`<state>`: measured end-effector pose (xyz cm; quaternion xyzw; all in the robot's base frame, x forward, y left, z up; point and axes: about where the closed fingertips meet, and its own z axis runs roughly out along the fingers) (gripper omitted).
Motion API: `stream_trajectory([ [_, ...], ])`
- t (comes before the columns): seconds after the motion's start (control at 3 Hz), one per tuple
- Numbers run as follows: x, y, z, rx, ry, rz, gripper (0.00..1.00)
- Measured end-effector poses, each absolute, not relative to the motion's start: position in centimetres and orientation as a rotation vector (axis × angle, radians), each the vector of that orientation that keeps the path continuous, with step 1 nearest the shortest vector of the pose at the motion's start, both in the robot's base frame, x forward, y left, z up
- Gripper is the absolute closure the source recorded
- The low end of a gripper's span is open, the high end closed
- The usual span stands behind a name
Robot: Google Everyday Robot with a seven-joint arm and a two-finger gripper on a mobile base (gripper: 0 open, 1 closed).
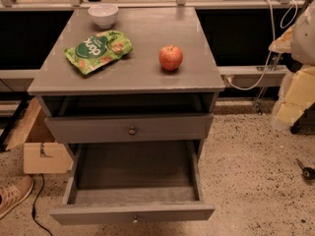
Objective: Place apple into middle drawer
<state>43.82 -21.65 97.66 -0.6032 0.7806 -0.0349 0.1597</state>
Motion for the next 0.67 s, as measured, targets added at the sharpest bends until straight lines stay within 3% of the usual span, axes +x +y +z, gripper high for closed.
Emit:
stream_trajectory([
  [0.33,43.8,-21.7,97.7,-1.724,2.231,-0.1,0.0],
  [0.67,47.5,-21.2,96.6,-1.71,2.234,-0.107,0.0],
])
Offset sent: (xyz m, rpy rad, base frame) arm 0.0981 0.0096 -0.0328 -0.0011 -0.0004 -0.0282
